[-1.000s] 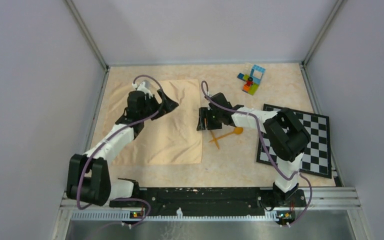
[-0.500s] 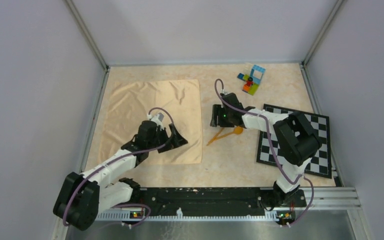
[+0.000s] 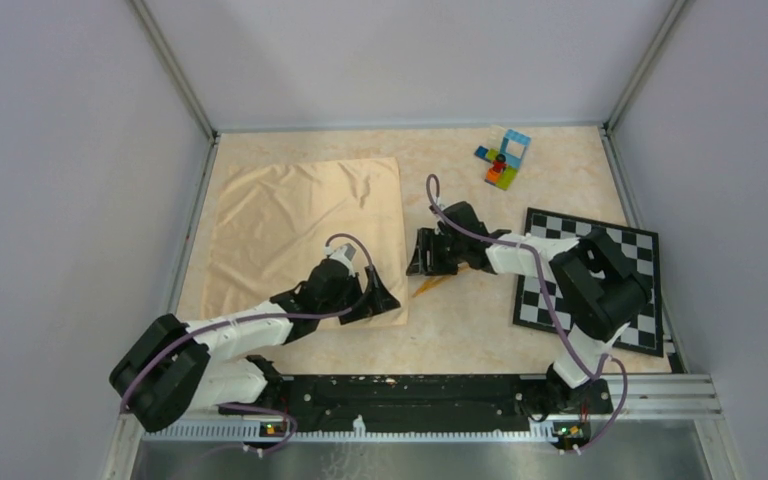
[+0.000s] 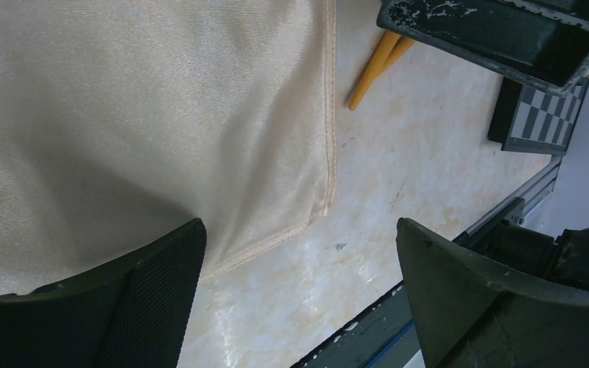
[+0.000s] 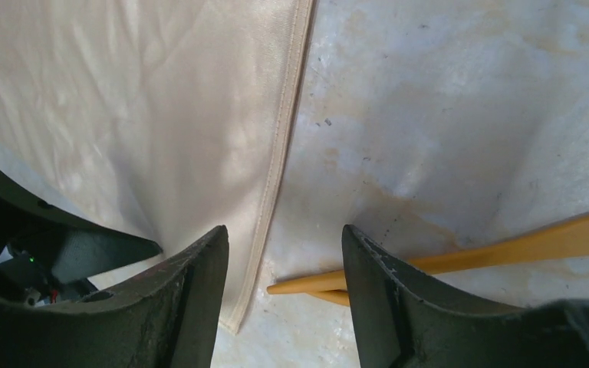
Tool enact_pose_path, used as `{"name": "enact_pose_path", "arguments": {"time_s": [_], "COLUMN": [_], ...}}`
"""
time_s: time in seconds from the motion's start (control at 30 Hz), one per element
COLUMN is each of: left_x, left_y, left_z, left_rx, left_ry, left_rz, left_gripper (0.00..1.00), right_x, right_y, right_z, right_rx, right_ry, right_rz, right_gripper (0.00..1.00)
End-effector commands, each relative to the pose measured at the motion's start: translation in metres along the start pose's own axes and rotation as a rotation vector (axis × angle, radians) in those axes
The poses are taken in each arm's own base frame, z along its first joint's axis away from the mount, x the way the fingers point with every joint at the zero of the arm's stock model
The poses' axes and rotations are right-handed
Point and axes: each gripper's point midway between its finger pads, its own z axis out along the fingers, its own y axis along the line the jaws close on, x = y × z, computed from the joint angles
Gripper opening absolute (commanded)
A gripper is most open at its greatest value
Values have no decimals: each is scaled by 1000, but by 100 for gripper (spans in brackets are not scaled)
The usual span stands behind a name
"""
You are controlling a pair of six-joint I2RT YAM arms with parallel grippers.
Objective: Fold the napkin into a case and place the utensils inside
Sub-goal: Move the spoon to the center of the board, then pick up the flattened napkin from the center of the board.
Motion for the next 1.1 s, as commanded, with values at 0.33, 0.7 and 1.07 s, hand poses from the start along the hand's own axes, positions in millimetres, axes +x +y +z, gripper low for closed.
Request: {"name": "enact_pose_path", "arguments": {"time_s": [0.33,0.7,1.07], "left_x": [24,-42,-93], "left_y": [-17,-21,-13], "left_z": [28,-42,-126], "left_rx": [-67,-262,-299], "left_ry": [64,-164,-465], "left_rz": [6,60,-23], "left_gripper": [99,99,99], "right_x": [-5,24,83], "right_y": [-51,10,19], "right_z": [-46,-48,-60], "right_rx": [186,211,570], "right_ry": [-70,-9,128], "right_rz": [-81,-115,376], "right_gripper": [57,61,64]}}
